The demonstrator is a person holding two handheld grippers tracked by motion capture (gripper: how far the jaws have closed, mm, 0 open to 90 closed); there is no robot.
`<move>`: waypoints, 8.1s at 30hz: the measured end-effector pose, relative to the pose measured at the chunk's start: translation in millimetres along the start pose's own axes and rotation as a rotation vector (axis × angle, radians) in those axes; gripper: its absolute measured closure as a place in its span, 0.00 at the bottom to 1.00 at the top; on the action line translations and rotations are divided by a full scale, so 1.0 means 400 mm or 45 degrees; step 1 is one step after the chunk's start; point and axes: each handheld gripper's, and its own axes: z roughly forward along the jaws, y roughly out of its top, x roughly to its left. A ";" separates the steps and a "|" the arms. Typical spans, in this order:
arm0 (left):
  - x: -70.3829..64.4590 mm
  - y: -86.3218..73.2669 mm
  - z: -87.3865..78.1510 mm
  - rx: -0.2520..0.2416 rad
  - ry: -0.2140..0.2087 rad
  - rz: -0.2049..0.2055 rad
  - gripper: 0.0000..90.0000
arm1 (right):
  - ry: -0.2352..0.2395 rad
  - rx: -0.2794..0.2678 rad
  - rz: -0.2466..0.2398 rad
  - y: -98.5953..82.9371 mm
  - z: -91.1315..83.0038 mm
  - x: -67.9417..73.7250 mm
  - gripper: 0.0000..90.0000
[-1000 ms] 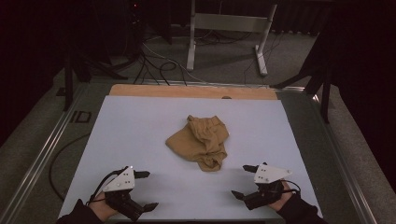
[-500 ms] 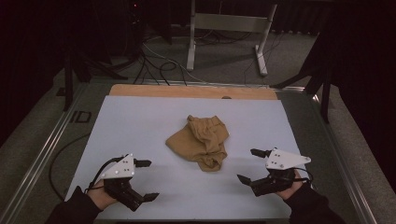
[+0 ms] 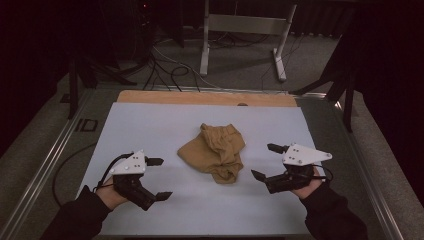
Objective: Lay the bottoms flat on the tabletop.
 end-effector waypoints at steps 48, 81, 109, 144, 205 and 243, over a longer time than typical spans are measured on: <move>0.253 -0.008 0.253 0.183 0.199 -0.278 0.00 | 0.004 0.195 0.270 -0.193 0.288 -0.122 0.44; 0.332 -0.056 0.363 0.360 0.193 -0.397 0.84 | 0.095 0.355 0.219 -0.219 0.355 -0.098 0.91; 0.257 -0.006 0.179 0.159 0.341 -0.316 0.98 | 0.037 0.251 0.180 -0.160 0.225 -0.063 0.99; 0.190 -0.154 0.186 0.270 0.183 -0.620 0.45 | 0.061 0.408 0.237 -0.191 0.339 -0.095 0.58; 0.141 -0.170 0.114 0.258 0.060 -0.586 0.83 | -0.067 0.243 0.308 -0.233 0.002 0.013 0.85; 0.199 -0.178 0.188 0.291 0.203 -0.638 0.73 | 0.125 0.472 0.186 -0.189 0.413 -0.134 0.71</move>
